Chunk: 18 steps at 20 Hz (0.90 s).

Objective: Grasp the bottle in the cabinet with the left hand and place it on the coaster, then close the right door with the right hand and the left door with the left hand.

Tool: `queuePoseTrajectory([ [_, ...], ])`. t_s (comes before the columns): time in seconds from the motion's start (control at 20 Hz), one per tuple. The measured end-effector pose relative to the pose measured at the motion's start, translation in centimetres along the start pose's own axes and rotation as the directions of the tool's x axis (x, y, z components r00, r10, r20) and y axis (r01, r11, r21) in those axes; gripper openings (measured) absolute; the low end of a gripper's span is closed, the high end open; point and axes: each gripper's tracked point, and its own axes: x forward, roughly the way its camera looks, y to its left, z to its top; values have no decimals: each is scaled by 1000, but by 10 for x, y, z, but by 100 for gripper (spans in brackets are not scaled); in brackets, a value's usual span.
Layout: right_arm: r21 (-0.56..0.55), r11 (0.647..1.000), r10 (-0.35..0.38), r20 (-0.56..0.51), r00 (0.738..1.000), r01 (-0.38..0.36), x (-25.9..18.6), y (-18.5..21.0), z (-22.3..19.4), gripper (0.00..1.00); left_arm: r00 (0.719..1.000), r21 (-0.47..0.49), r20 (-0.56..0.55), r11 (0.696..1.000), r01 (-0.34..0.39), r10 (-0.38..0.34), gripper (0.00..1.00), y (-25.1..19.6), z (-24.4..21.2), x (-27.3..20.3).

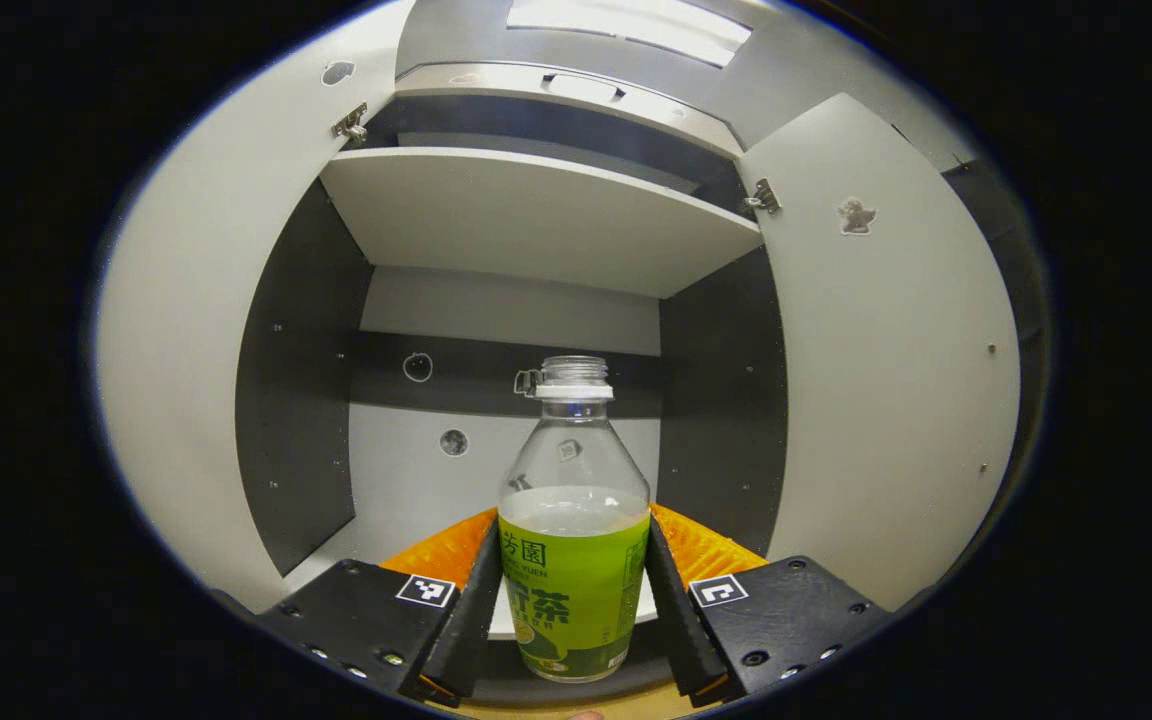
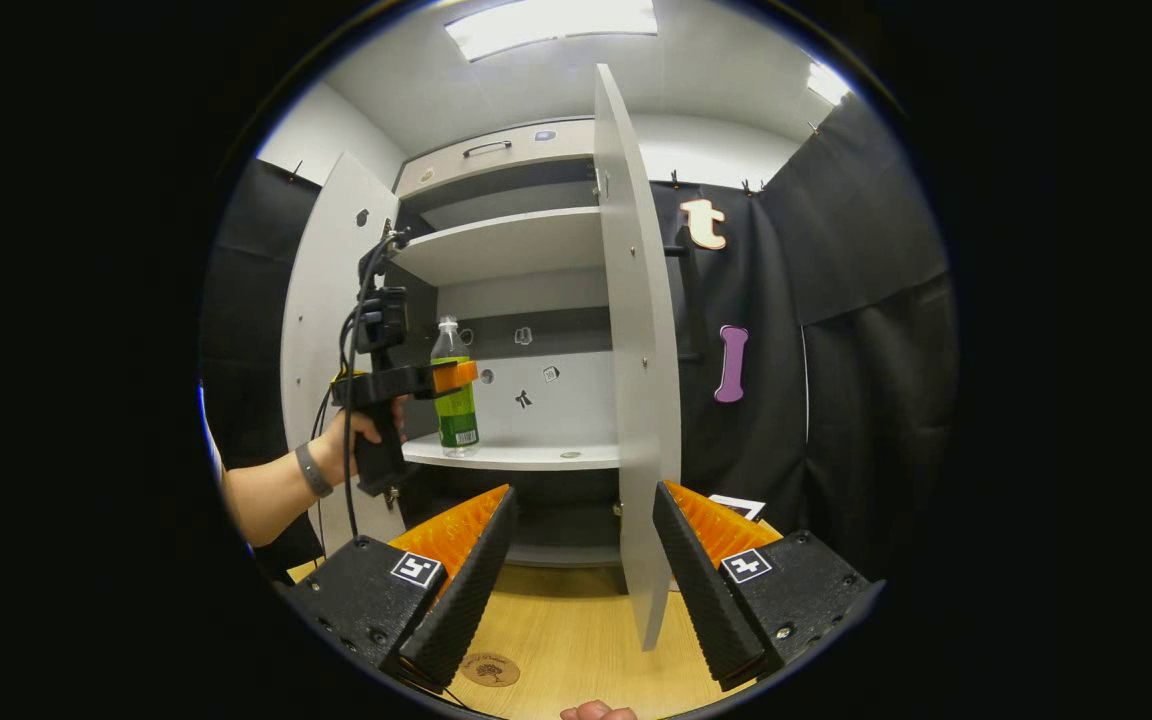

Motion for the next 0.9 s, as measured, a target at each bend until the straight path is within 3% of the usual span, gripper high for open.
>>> queuePoseTrajectory([
  [0.3,-1,997,73,-2,997,-73,-12,15,2,84,999,-29,-23,999,-31,31,70,-14,-33,-56],
  [0.35,-5,997,81,-3,997,-81,-13,17,4,84,999,-26,-31,999,-38,37,74,-16,-41,-64],
  [0.4,-7,996,86,0,996,-86,-15,18,6,84,999,-25,-30,999,-43,42,70,-18,-48,-71],
  [0.45,-6,996,90,3,996,-90,-17,18,7,84,999,-26,-24,999,-38,37,74,-24,-55,-79],
  [0.55,-9,995,102,-4,995,-102,-21,19,8,84,999,-10,-14,999,-35,35,70,-35,-69,-95],
  [0.75,-15,995,102,18,995,-101,-26,15,21,84,995,-11,-93,1000,-26,25,70,-61,-126,-124],
  [0.9,-18,991,131,2,991,-131,-27,14,23,84,990,-18,-130,998,-61,58,70,-72,-167,-143],
])
